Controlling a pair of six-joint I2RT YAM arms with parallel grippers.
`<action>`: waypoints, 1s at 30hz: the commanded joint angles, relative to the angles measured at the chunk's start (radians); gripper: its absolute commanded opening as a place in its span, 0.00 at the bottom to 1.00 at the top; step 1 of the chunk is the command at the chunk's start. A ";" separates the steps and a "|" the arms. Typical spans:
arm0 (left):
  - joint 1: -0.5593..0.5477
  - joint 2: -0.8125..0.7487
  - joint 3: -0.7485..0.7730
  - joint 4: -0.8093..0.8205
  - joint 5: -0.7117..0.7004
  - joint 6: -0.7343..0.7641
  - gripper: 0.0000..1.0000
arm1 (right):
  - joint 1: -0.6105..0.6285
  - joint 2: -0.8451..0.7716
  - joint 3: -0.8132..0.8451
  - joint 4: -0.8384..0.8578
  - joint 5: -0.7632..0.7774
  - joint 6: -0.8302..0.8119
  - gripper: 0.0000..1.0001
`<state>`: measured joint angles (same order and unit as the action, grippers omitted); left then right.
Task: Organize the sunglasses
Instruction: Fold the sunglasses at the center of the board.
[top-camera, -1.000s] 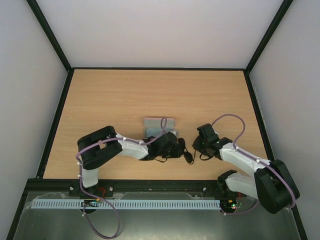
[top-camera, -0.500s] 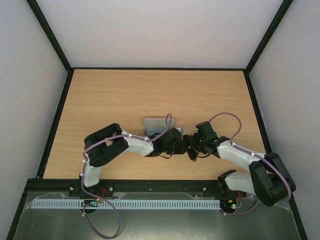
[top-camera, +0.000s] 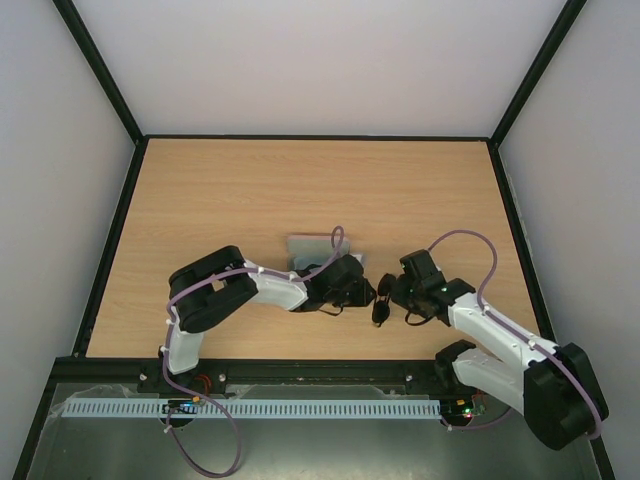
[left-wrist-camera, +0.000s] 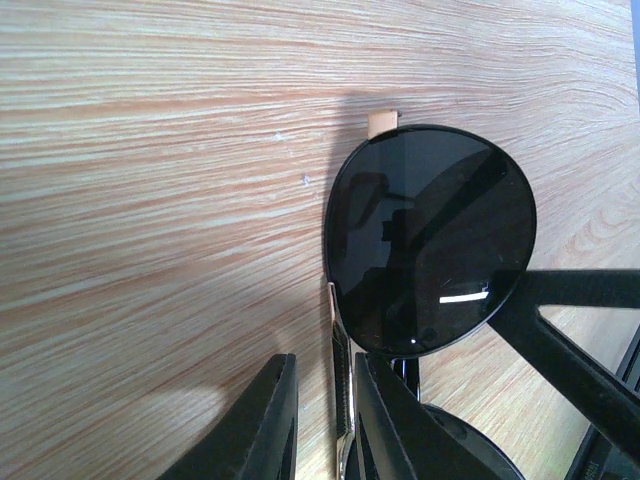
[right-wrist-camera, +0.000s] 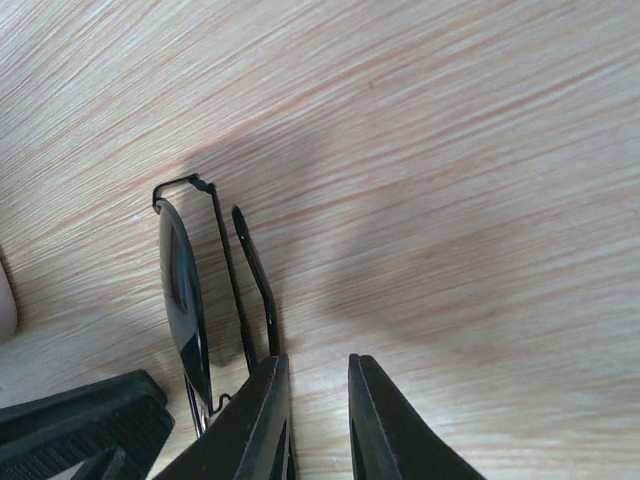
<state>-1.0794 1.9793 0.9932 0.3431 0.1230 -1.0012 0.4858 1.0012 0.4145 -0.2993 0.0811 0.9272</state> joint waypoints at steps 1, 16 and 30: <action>0.019 0.038 -0.028 -0.136 -0.037 0.023 0.19 | 0.002 -0.042 0.012 -0.073 -0.016 -0.025 0.16; 0.025 -0.020 -0.069 -0.152 -0.049 0.023 0.19 | 0.002 -0.090 -0.012 0.030 -0.202 -0.026 0.21; 0.038 -0.192 -0.215 -0.161 -0.078 0.013 0.20 | 0.002 -0.220 -0.059 -0.013 -0.270 0.016 0.12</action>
<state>-1.0485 1.8042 0.8135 0.2714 0.0738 -0.9943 0.4858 0.8375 0.3855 -0.2493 -0.1539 0.9115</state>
